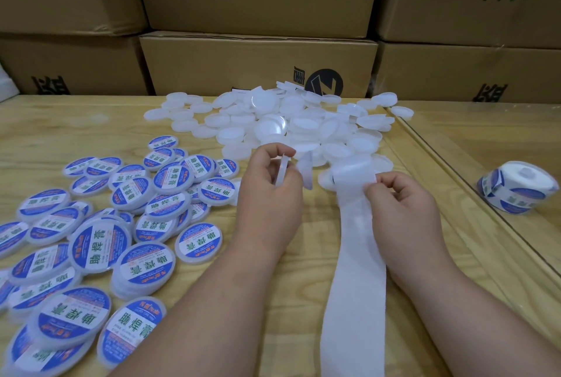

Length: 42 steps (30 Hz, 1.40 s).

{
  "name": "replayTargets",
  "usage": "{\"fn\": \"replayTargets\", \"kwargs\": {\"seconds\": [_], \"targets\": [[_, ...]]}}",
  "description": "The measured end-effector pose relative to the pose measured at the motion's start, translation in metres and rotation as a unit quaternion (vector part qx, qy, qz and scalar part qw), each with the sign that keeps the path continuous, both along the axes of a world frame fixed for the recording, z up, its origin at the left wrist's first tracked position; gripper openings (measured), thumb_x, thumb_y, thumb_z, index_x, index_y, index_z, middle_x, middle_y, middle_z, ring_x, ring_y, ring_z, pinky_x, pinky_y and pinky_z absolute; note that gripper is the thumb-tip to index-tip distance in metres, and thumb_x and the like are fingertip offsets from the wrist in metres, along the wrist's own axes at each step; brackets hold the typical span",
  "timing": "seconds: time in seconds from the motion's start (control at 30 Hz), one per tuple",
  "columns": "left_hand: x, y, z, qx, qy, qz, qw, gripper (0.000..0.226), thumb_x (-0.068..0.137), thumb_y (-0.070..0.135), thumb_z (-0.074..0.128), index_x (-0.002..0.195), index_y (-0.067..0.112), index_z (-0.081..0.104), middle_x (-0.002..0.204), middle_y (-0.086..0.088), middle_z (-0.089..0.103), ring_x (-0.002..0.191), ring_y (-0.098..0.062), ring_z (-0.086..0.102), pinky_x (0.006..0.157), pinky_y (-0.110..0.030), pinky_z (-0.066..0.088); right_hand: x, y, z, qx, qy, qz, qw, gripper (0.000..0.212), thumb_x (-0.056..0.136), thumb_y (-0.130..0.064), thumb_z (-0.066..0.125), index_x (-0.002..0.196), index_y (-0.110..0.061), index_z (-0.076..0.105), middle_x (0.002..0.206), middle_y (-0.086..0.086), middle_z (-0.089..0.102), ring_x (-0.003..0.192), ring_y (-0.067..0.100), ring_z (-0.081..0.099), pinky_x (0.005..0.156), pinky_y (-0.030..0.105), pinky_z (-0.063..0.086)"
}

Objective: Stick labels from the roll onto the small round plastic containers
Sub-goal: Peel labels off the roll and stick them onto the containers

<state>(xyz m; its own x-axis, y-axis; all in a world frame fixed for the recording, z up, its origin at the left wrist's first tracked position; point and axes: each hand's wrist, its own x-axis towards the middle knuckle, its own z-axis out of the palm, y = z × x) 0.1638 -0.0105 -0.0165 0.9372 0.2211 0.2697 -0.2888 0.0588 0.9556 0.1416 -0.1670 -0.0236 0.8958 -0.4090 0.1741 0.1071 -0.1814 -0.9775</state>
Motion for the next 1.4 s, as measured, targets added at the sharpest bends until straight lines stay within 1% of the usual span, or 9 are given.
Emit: {"fn": "replayTargets", "kwargs": {"seconds": [0.17, 0.37, 0.5, 0.67, 0.8, 1.0, 1.17, 1.3, 1.4], "targets": [[-0.002, 0.001, 0.001, 0.025, 0.019, -0.022, 0.999, 0.035, 0.088, 0.005, 0.053, 0.087, 0.039, 0.061, 0.069, 0.009, 0.061, 0.059, -0.007, 0.051, 0.046, -0.013, 0.04, -0.003, 0.003, 0.004, -0.03, -0.06, -0.003, 0.998, 0.037, 0.089, -0.01, 0.064, 0.092, -0.047, 0.059, 0.122, -0.003, 0.055, 0.068, -0.001, 0.057, 0.059, 0.013, 0.045], [-0.004, -0.001, 0.002, 0.057, 0.031, -0.044, 0.997, 0.026, 0.078, 0.017, 0.052, 0.086, 0.04, 0.061, 0.067, 0.002, 0.056, 0.05, -0.009, 0.041, 0.042, -0.018, 0.036, -0.009, 0.009, 0.007, -0.175, -0.125, 0.061, 0.975, 0.049, 0.088, 0.004, 0.061, 0.079, -0.044, 0.066, 0.136, -0.023, 0.042, 0.134, 0.002, 0.038, 0.095, -0.001, 0.028], [-0.005, -0.003, 0.002, 0.087, 0.034, -0.058, 0.994, 0.025, 0.071, 0.025, 0.052, 0.087, 0.042, 0.062, 0.067, 0.013, 0.064, 0.054, -0.005, 0.049, 0.048, -0.013, 0.037, -0.011, 0.009, 0.007, -0.206, -0.122, 0.078, 0.968, 0.05, 0.089, 0.002, 0.062, 0.081, -0.048, 0.067, 0.139, -0.031, 0.037, 0.138, 0.004, 0.031, 0.104, 0.008, 0.024], [-0.005, -0.003, 0.0, 0.089, 0.036, -0.078, 0.992, 0.027, 0.069, 0.025, 0.052, 0.088, 0.042, 0.063, 0.067, 0.013, 0.067, 0.054, -0.002, 0.051, 0.048, -0.011, 0.037, -0.013, 0.012, 0.01, -0.2, -0.118, 0.073, 0.97, 0.045, 0.087, -0.003, 0.068, 0.08, -0.046, 0.064, 0.136, -0.029, 0.04, 0.136, 0.005, 0.034, 0.098, -0.002, 0.022], [-0.005, -0.003, 0.0, 0.082, 0.038, -0.077, 0.993, 0.027, 0.071, 0.023, 0.052, 0.088, 0.04, 0.065, 0.07, 0.015, 0.065, 0.053, -0.005, 0.05, 0.046, -0.014, 0.038, -0.013, 0.011, 0.011, -0.17, -0.109, 0.059, 0.978, 0.036, 0.085, -0.008, 0.07, 0.085, -0.043, 0.062, 0.132, -0.026, 0.044, 0.135, 0.005, 0.038, 0.104, 0.018, 0.035], [-0.006, -0.002, 0.001, 0.082, 0.04, -0.084, 0.992, 0.026, 0.071, 0.024, 0.052, 0.088, 0.039, 0.065, 0.069, 0.018, 0.065, 0.052, -0.001, 0.051, 0.045, -0.012, 0.037, -0.013, 0.012, 0.012, -0.176, -0.116, 0.059, 0.976, 0.041, 0.085, -0.006, 0.07, 0.085, -0.046, 0.062, 0.131, -0.03, 0.043, 0.134, 0.007, 0.04, 0.095, 0.004, 0.032], [-0.006, -0.001, 0.0, 0.092, 0.031, -0.074, 0.993, 0.022, 0.075, 0.024, 0.053, 0.088, 0.037, 0.064, 0.066, 0.016, 0.06, 0.052, -0.006, 0.046, 0.047, -0.015, 0.036, -0.014, 0.013, 0.013, -0.16, -0.104, 0.055, 0.98, 0.031, 0.085, -0.011, 0.071, 0.079, -0.04, 0.064, 0.128, -0.028, 0.044, 0.133, 0.006, 0.038, 0.104, 0.031, 0.041], [-0.008, 0.0, 0.004, 0.02, -0.004, -0.087, 0.996, 0.012, 0.079, 0.03, 0.06, 0.088, 0.026, 0.066, 0.066, 0.01, 0.057, 0.053, -0.009, 0.044, 0.049, -0.016, 0.037, -0.014, 0.012, 0.013, -0.138, -0.093, 0.051, 0.985, 0.025, 0.086, -0.014, 0.072, 0.079, -0.036, 0.065, 0.127, -0.025, 0.047, 0.135, 0.009, 0.04, 0.105, 0.042, 0.045], [-0.01, 0.001, 0.007, -0.087, -0.017, -0.131, 0.987, 0.029, 0.077, 0.04, 0.059, 0.086, 0.015, 0.07, 0.074, 0.002, 0.067, 0.049, -0.01, 0.04, 0.044, -0.015, 0.033, -0.015, 0.01, 0.013, -0.116, -0.098, 0.054, 0.987, 0.02, 0.087, -0.014, 0.072, 0.079, -0.03, 0.065, 0.128, -0.022, 0.051, 0.135, 0.008, 0.043, 0.104, 0.024, 0.038]]}}
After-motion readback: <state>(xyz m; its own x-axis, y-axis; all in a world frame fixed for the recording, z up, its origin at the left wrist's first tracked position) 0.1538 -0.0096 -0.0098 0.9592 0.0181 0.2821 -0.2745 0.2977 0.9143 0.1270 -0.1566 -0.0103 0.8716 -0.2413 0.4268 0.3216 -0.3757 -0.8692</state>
